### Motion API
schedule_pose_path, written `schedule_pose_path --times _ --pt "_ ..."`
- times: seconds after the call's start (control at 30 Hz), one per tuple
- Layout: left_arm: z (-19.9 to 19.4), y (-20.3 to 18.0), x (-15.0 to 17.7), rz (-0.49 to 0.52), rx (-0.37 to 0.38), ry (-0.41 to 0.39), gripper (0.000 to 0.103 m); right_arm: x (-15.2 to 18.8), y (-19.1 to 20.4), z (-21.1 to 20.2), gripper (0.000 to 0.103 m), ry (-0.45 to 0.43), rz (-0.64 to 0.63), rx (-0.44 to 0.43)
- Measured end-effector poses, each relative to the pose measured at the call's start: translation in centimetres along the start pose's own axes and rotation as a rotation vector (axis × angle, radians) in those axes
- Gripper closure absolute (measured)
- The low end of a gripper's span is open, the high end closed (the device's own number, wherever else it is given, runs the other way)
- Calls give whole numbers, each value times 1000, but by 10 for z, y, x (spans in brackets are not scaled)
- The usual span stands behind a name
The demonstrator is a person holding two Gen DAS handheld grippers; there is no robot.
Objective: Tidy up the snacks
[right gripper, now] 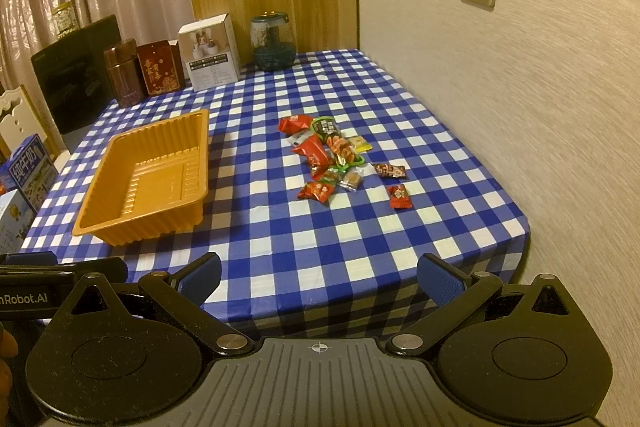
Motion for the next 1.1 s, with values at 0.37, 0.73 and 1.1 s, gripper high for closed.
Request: schedule_pose_path --times 0.37,0.73,1.1 --pt "0 -1 1 -2 1 1 0 0 0 0 0 -1 2 1" --pt "0 -3 1 -1 1 1 0 -1 0 0 0 -3 1 3" --pt "2 -8 2 -2 7 2 0 0 0 2 0 -2 3 4"
Point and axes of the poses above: each gripper's, at about its wrist camera, not at the fingertips, and z roughly the way its jaws point, y to its left, x to its underside, the point moved 2 cm from there along z, roughly the way its jaws point, and after that the axes turned 11 degrees about -z, right-handed, at the moved point
